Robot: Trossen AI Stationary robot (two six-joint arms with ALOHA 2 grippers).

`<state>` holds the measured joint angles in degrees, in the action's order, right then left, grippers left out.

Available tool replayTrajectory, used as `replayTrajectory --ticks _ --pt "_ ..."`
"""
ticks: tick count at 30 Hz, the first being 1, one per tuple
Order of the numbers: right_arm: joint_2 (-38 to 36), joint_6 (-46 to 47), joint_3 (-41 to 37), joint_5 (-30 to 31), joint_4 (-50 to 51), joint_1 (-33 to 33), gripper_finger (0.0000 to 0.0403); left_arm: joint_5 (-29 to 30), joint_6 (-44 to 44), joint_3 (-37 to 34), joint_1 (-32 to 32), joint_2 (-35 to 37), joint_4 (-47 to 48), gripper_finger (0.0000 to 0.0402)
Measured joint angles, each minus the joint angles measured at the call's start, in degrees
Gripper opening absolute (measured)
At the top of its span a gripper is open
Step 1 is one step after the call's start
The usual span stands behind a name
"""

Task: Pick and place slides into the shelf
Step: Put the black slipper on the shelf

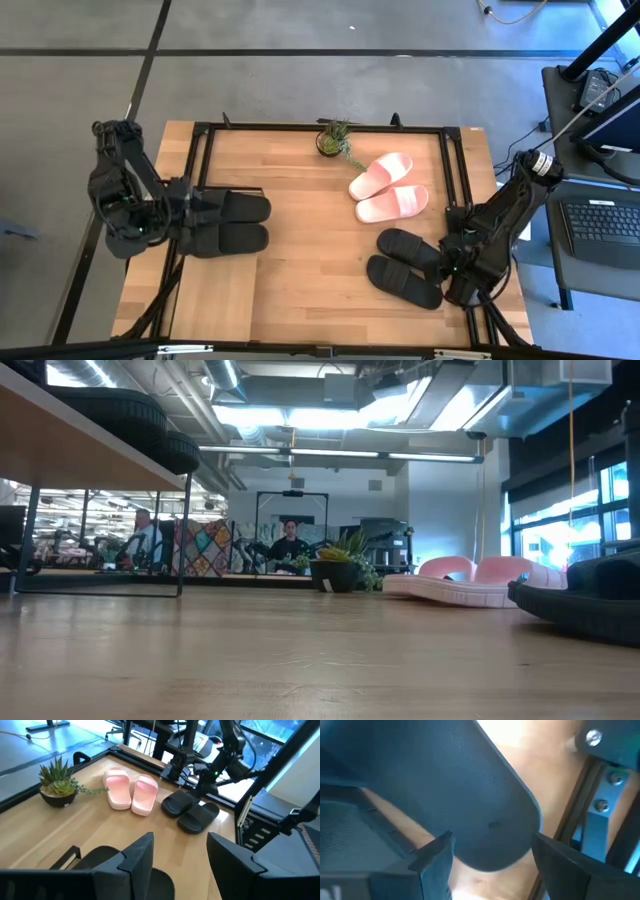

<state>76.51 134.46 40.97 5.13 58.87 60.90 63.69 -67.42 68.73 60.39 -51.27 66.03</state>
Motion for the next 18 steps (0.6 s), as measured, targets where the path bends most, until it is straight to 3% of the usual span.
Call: replayTrajectory --ticks 11,18 --pt "-0.20 -0.27 -0.98 -1.46 -1.13 0.00 0.0264 -2.62 0.01 0.00 -3.74 0.00 -0.69 0.0175" --pt "-0.20 -0.01 0.59 -6.39 2.34 0.00 0.0264 -3.18 1.07 0.00 -5.72 0.00 -0.65 0.0175"
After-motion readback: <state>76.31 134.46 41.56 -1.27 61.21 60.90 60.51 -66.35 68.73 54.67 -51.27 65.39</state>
